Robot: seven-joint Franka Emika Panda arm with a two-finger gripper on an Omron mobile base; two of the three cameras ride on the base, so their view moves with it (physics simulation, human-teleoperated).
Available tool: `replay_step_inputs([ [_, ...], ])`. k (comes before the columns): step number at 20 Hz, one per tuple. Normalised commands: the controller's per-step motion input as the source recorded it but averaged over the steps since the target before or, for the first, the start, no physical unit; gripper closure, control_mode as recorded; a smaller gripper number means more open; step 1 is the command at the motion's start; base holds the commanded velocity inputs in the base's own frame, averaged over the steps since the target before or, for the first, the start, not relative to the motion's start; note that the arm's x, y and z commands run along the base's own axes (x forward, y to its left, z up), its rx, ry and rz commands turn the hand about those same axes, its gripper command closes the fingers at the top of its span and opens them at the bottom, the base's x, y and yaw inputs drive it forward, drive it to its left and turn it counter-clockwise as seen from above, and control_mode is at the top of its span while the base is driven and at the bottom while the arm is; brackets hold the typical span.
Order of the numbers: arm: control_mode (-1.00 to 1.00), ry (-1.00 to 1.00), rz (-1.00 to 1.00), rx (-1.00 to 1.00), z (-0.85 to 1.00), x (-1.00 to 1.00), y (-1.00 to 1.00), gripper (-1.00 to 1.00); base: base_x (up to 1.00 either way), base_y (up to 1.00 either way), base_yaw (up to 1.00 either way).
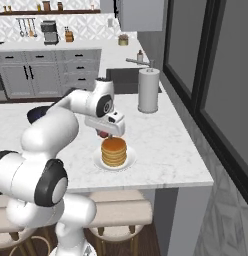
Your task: Take the strawberry from the fridge and place it on top of the pancake, located on the dining counter.
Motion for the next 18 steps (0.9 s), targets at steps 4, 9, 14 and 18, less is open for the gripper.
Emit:
replay_step_inputs([
  [4,-1.00,0.01,0.00,0.00,-0.45,0.40,-0.05,1.00,0.00,0.00,0.00],
  [9,-1.00,0.02,0.00,0.00,-0.42,0.41,-0.03,1.00,0.00,0.00,0.00],
  [14,-1.00,0.01,0.00,0.00,-0.31,0.41,-0.03,1.00,0.00,0.00,0.00],
  [18,-1.00,0.00,0.00,0.00,-0.03,0.00,-0.15,1.00,0.00,0.00,0.00],
])
